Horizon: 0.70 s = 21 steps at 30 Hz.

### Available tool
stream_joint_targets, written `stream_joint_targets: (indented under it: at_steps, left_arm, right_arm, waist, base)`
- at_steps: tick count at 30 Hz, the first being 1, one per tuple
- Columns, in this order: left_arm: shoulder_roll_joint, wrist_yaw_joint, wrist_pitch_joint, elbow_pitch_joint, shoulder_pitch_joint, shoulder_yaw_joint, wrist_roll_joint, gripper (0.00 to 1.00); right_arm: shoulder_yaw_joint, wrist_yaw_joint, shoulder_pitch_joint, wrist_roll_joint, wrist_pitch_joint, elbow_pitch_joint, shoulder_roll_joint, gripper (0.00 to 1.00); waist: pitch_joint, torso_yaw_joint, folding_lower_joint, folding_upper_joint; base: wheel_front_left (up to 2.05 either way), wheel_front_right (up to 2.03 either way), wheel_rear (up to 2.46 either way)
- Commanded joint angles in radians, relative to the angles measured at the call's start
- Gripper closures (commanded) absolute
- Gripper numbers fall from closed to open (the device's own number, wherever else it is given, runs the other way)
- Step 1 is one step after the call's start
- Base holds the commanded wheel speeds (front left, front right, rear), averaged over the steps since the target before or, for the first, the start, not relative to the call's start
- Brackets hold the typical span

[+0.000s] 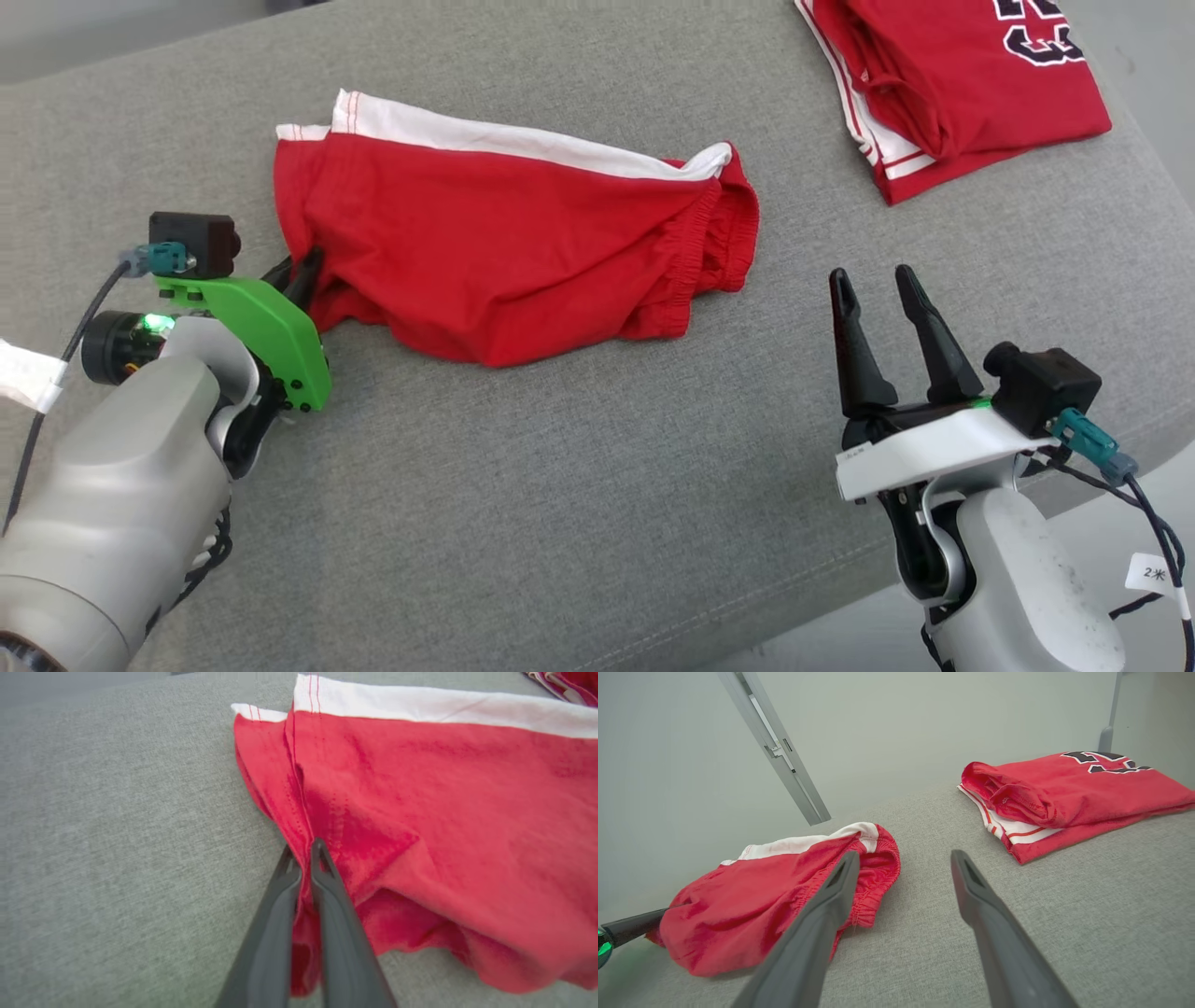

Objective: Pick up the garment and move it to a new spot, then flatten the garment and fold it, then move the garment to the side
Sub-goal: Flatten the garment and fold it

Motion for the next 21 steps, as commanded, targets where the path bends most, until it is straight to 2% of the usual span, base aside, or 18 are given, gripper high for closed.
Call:
stream_joint_targets:
  at_steps: [1,12,21]
  left_arm:
    - [-0.005,0.001,-0.014,-0.002,0.023,-0.002,-0.011,1.0]
    - [-0.029,0.001,-0.075,-0.038,0.159,0.001,-0.037,1.0]
    - [-0.048,0.001,-0.093,-0.07,0.266,0.016,-0.037,1.0]
  right_arm:
    - [-0.006,-0.002,0.02,-0.01,-0.002,0.005,-0.001,0.0]
    - [-0.056,-0.002,0.102,-0.015,0.015,0.019,-0.002,0.0]
    - [-0.08,-0.002,0.157,-0.01,0.034,0.009,-0.002,0.0]
  waist:
    - [-0.04,0.034,0.0,0.0]
    - [-0.161,0.122,0.0,0.0]
    - [-0.2,0.153,0.0,0.0]
  base:
    - [0.0,0.0,0.0]
    - [0.0,0.0,0.0]
    - [0.0,0.0,0.0]
